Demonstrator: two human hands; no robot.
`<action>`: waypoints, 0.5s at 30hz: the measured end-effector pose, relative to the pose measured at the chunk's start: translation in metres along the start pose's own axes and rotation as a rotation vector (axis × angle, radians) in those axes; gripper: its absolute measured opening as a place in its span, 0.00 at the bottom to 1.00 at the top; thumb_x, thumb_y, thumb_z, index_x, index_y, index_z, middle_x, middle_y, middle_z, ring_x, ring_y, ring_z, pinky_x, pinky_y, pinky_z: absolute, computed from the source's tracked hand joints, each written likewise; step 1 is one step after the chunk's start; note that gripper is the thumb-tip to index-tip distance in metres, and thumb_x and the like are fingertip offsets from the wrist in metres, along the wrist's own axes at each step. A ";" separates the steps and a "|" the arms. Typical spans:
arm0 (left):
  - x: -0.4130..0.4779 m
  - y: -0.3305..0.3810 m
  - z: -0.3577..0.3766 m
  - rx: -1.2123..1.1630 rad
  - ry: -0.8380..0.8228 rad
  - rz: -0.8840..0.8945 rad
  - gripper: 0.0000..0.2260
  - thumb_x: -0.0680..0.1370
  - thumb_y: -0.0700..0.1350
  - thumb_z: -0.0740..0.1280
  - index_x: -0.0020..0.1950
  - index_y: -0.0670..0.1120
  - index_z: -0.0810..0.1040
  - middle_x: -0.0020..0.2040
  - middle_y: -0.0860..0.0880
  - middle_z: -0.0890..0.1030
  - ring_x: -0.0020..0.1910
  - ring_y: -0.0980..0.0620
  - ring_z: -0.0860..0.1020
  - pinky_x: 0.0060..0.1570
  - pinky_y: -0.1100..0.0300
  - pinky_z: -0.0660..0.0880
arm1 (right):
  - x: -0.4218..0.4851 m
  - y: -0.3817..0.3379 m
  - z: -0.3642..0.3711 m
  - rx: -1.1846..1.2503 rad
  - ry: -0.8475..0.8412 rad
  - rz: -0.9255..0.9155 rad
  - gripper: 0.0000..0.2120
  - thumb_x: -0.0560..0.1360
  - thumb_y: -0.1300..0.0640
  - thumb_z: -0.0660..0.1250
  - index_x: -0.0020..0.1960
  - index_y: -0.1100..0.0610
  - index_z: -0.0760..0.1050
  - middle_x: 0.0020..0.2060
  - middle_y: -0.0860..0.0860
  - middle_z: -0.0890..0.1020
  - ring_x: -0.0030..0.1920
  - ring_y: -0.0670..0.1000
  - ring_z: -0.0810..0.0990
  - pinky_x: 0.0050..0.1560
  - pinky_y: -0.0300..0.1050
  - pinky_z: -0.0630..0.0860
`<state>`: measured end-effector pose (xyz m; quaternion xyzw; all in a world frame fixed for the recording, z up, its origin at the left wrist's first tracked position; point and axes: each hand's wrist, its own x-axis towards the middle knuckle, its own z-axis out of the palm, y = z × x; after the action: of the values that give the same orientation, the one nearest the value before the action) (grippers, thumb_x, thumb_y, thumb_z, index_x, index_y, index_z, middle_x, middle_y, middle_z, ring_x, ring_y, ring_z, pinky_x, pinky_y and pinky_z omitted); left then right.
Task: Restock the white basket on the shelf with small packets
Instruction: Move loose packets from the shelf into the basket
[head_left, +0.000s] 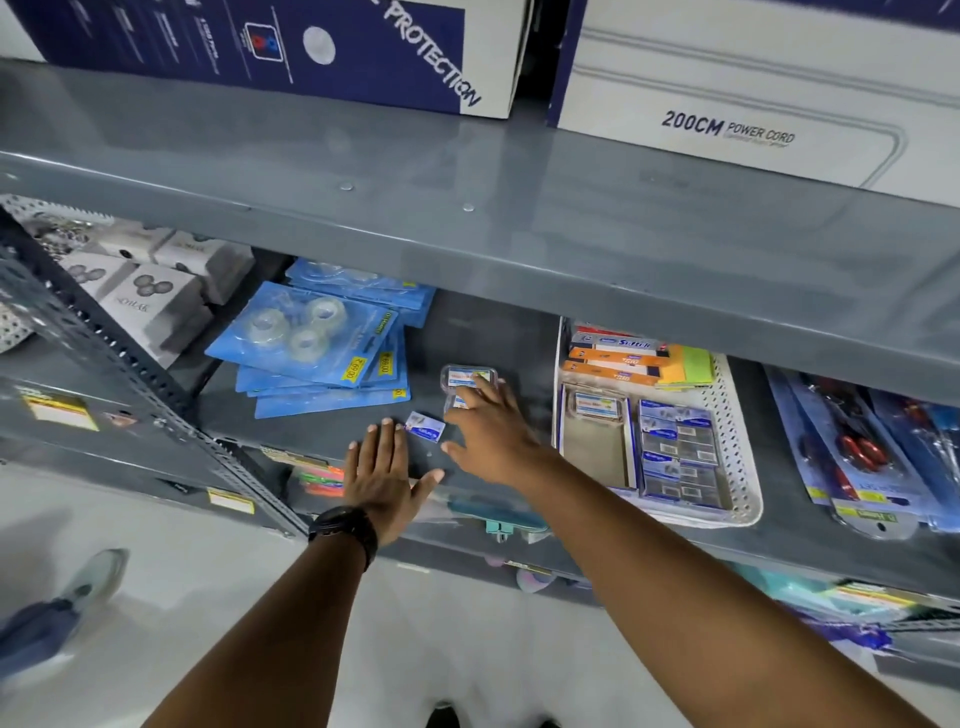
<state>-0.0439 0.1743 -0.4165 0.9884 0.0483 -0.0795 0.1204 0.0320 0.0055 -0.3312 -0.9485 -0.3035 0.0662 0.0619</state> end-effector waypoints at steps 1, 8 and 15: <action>0.000 -0.001 0.000 -0.001 -0.001 0.004 0.47 0.70 0.73 0.32 0.78 0.42 0.50 0.79 0.44 0.53 0.78 0.42 0.50 0.75 0.44 0.46 | 0.007 -0.003 0.003 -0.020 -0.017 0.001 0.21 0.74 0.44 0.65 0.63 0.52 0.75 0.73 0.55 0.66 0.75 0.60 0.53 0.74 0.64 0.47; 0.000 -0.001 0.001 0.008 0.016 0.019 0.46 0.70 0.72 0.32 0.78 0.43 0.46 0.80 0.45 0.48 0.78 0.44 0.45 0.76 0.46 0.43 | 0.041 -0.014 0.017 -0.086 -0.139 0.017 0.21 0.72 0.44 0.68 0.61 0.53 0.77 0.76 0.53 0.60 0.77 0.58 0.45 0.74 0.65 0.43; -0.001 -0.003 0.003 -0.012 0.040 0.033 0.44 0.72 0.72 0.37 0.79 0.43 0.45 0.80 0.45 0.49 0.78 0.44 0.46 0.76 0.46 0.44 | 0.023 -0.006 0.002 0.057 0.145 0.010 0.15 0.72 0.49 0.69 0.55 0.56 0.80 0.71 0.54 0.69 0.76 0.59 0.54 0.74 0.63 0.46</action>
<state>-0.0458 0.1766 -0.4194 0.9897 0.0350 -0.0575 0.1265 0.0465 0.0238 -0.3337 -0.9502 -0.2914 0.0063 0.1102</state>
